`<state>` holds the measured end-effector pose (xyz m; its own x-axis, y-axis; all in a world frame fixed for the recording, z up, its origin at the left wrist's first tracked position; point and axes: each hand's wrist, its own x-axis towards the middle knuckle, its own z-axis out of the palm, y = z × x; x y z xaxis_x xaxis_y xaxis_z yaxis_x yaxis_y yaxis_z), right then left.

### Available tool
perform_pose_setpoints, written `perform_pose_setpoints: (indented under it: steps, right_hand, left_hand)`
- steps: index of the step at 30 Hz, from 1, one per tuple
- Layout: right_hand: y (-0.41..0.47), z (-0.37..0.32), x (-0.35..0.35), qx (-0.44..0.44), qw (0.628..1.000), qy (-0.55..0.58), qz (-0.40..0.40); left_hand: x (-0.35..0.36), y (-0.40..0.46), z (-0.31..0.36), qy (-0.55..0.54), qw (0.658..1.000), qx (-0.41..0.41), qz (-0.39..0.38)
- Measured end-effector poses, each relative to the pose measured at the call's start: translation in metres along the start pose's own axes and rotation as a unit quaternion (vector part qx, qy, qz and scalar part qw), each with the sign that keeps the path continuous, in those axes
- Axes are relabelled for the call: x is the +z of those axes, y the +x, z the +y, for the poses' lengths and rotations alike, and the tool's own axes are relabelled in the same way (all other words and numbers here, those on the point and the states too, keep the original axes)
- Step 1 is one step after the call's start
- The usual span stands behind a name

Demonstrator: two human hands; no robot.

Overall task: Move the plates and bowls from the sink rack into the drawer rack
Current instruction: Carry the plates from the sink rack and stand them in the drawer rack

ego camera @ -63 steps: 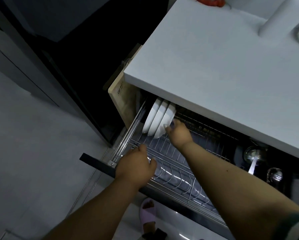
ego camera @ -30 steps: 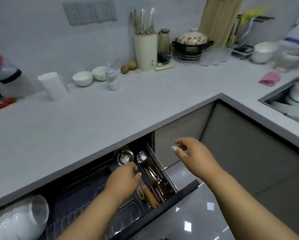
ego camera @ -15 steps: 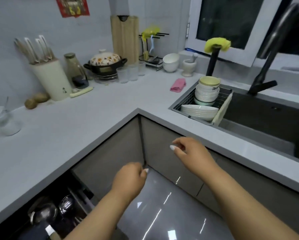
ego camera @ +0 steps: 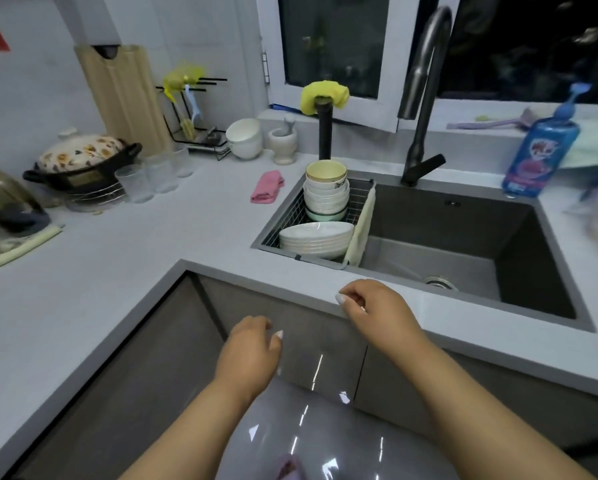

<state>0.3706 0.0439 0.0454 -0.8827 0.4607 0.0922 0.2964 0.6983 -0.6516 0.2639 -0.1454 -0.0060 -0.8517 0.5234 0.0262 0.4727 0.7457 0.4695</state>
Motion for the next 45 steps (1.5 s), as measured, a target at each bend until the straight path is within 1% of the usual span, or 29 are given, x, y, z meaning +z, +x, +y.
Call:
perform_pose_setpoints:
  steps: [5, 7, 9, 13, 16, 20, 22, 24, 27, 30, 34, 36, 39, 41, 43, 45]
  right_hand:
    - [0.036, 0.013, -0.003, 0.017, 0.999, -0.027, 0.024]
    - [0.084, 0.018, 0.009, 0.026, 0.998, -0.056, 0.035]
    - [0.099, 0.019, 0.012, 0.027, 0.996, -0.069, 0.039]
    - [0.166, 0.029, 0.041, 0.023, 0.996, -0.075, 0.039]
    - [0.204, 0.036, 0.06, 0.023, 0.993, -0.112, 0.013]
    - [0.232, 0.049, 0.079, 0.01, 0.986, -0.164, -0.038]
    - [0.24, 0.055, 0.084, -0.005, 0.978, -0.196, -0.067]
    - [0.244, 0.059, 0.087, -0.02, 0.977, -0.195, -0.079]
    - [0.245, 0.063, 0.089, -0.041, 0.986, -0.151, -0.06]
    - [0.247, 0.067, 0.09, -0.066, 0.988, -0.132, -0.05]
    - [0.253, 0.064, 0.091, -0.114, 0.984, -0.134, 0.012]
    - [0.256, 0.058, 0.089, -0.124, 0.983, -0.136, 0.024]
    - [0.258, 0.051, 0.085, -0.135, 0.98, -0.139, 0.042]
    - [0.258, 0.049, 0.081, -0.141, 0.979, -0.129, 0.069]
    - [0.258, 0.048, 0.077, -0.147, 0.978, -0.106, 0.106]
    - [0.255, 0.046, 0.07, -0.157, 0.974, -0.093, 0.134]
  left_hand:
    - [0.006, 0.045, 0.007, -0.019, 1.0, 0.013, 0.001]
    - [0.012, 0.089, -0.004, -0.027, 0.999, 0.019, -0.016]
    - [0.012, 0.098, -0.003, -0.016, 0.999, 0.033, -0.029]
    - [0.02, 0.15, -0.02, 0.03, 0.996, 0.05, -0.065]
    - [0.029, 0.185, -0.028, 0.068, 0.992, 0.079, -0.073]
    - [0.046, 0.208, -0.034, 0.15, 0.974, 0.12, -0.119]
    - [0.052, 0.212, -0.036, 0.173, 0.969, 0.134, -0.117]
    - [0.055, 0.213, -0.036, 0.177, 0.967, 0.141, -0.114]
    - [0.058, 0.214, -0.039, 0.164, 0.97, 0.141, -0.109]
    - [0.063, 0.215, -0.042, 0.165, 0.97, 0.143, -0.107]
    - [0.062, 0.215, -0.039, 0.164, 0.969, 0.151, -0.104]
    - [0.058, 0.215, -0.038, 0.169, 0.968, 0.145, -0.117]
    - [0.056, 0.215, -0.037, 0.197, 0.962, 0.148, -0.118]
    - [0.057, 0.214, -0.039, 0.204, 0.96, 0.154, -0.113]
    - [0.059, 0.216, -0.042, 0.173, 0.967, 0.155, -0.106]
    - [0.056, 0.219, -0.042, 0.091, 0.983, 0.127, -0.093]
